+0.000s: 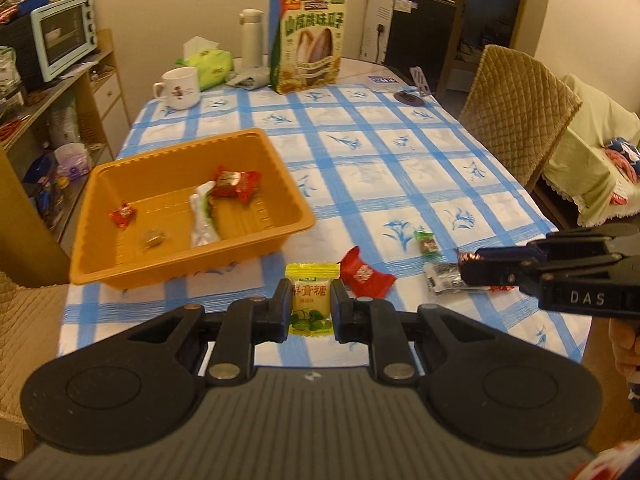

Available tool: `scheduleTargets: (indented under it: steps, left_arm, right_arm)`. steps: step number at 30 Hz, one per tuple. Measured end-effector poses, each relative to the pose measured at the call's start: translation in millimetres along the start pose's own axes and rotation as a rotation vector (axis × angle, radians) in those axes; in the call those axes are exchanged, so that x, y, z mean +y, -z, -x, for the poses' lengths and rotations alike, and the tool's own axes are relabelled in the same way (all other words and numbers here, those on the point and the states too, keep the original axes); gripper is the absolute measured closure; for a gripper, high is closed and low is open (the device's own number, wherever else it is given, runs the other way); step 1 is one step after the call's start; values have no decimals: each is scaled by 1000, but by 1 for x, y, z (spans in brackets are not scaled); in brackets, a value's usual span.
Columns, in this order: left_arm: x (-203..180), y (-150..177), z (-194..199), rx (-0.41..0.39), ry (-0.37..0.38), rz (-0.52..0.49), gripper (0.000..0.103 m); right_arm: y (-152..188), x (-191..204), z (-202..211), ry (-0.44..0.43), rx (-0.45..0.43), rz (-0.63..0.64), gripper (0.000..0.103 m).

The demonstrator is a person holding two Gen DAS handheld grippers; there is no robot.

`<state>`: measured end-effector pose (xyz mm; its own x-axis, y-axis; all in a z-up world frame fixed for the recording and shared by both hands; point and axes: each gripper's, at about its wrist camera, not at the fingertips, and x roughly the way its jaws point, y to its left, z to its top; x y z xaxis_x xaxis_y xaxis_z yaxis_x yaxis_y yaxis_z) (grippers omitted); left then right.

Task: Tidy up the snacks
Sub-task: 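Carry both candies in the grippers over the orange basket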

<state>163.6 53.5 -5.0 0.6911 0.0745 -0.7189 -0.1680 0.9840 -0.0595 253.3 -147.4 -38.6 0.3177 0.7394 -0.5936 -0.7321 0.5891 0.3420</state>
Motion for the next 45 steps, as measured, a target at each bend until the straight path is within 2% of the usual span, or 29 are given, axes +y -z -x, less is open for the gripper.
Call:
scheduleTargets:
  steps: [13,23,32,45]
  left_arm:
    - [66,-5,33,-61,-60,49,85]
    - [119,-22,23,-88,-91,46,85]
    - [158,-35,-14,-49,-85,41,85]
    - [190,-52,-64,3,-74,27,85]
  right_arm:
    - [-16,65,-42,-76,18,74,82]
    - [-47,98,-86,-73,-24,91,82]
    - [-70,104,-128,-6,-37,60,82]
    - [-95,67,-181,154,-31,3,82]
